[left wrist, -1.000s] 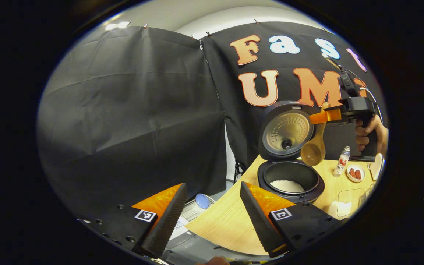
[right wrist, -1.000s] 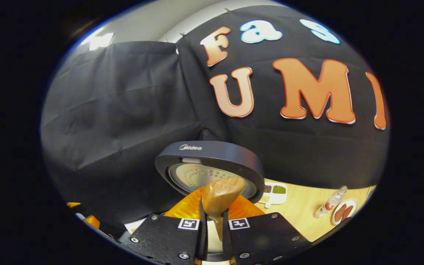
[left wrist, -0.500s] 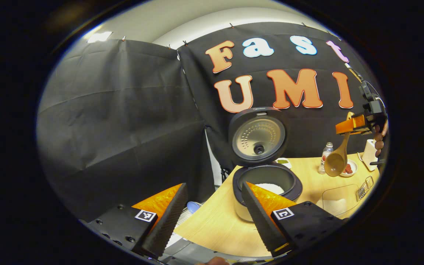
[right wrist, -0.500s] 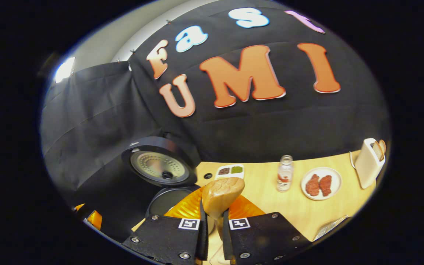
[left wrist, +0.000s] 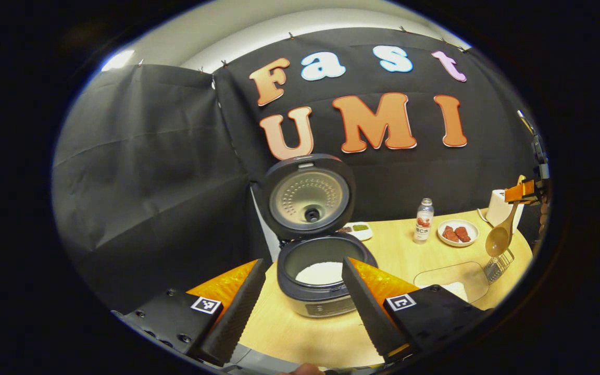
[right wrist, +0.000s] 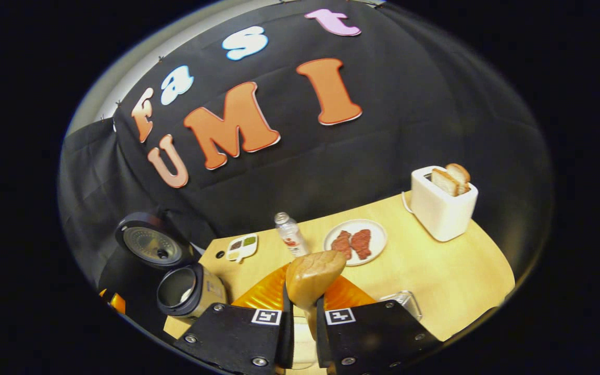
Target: Close the left gripper, press the button to open the rice cooker; take a wooden spoon from the chopstick holder with the right hand, scoop a spoonful of rice and pour it into the rice cooker, then put the wooden spoon back into the chopstick holder.
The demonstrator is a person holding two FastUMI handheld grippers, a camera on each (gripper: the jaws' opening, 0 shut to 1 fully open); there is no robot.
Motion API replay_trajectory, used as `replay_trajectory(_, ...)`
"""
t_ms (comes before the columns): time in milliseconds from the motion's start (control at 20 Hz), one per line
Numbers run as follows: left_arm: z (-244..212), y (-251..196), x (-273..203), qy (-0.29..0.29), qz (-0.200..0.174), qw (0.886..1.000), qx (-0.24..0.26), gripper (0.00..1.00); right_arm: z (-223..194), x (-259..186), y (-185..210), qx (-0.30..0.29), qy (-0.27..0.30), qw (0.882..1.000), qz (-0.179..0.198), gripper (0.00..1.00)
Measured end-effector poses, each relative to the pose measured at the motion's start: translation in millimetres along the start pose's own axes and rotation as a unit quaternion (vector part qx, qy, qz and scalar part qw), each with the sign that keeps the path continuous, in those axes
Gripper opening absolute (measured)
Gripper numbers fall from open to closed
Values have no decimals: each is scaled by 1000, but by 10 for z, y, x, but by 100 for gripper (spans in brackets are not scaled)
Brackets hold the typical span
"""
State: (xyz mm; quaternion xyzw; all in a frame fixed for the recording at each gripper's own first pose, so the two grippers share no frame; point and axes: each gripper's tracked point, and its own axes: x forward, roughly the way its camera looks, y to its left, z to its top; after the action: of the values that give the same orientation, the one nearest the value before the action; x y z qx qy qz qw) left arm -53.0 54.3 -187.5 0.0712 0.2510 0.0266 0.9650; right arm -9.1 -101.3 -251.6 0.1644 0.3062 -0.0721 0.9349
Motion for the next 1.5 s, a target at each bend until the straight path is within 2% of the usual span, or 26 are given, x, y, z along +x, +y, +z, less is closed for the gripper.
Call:
replay_trajectory(300, 162, -368, 54, -5, -22, 1000, 5, 99, -27, -27, -767, 26, -6, 999, -41, 18)
replay_trajectory(350, 207, -392, 67, -8, -21, 1000, 7, 95, -80, 22, -856, 26, 2, 999, -46, 18)
replay_trajectory(450, 246, -410, 69, -10, -17, 1000, 14, 94, -253, 89, -1036, 28, 23, 998, -60, 18)
replay_trajectory(500, 252, -412, 63, -10, -14, 1000, 15, 100, -235, 152, -1089, 36, 18, 997, -62, 18)
replay_trajectory(750, 309, -400, 48, -9, 0, 1000, 29, 100, -476, 400, -1221, 77, 42, 994, -66, 21)
replay_trajectory(950, 350, -388, 123, -7, -6, 1000, 24, 100, -821, 425, -1223, 84, 101, 989, -68, 22)
replay_trajectory(1050, 420, -336, 203, -11, -6, 1000, 12, 94, -789, 444, -1233, 84, 96, 989, -69, 23)
replay_trajectory(1100, 451, -292, 236, -14, -6, 1000, 5, 99, -836, 437, -1247, 82, 103, 989, -74, 23)
replay_trajectory(1150, 519, -242, 281, -20, -6, 1000, -3, 94, -877, 412, -1277, 77, 111, 988, -80, 26)
replay_trajectory(1200, 591, -178, 341, -26, -5, 1000, -13, 94, -912, 385, -1320, 72, 117, 987, -88, 30)
replay_trajectory(1250, 667, -111, 420, -30, -5, 999, -27, 99, -908, 334, -1366, 67, 120, 986, -96, 41)
replay_trajectory(1300, 753, -31, 485, -34, -4, 999, -42, 100, -907, 299, -1403, 63, 119, 986, -103, 46)
replay_trajectory(1350, 863, 89, 574, -37, -3, 998, -57, 100, -870, 250, -1441, 61, 114, 985, -110, 54)
replay_trajectory(1500, 1249, 299, 822, -54, -20, 988, -140, 99, -656, 60, -1519, 52, 86, 986, -134, 70)
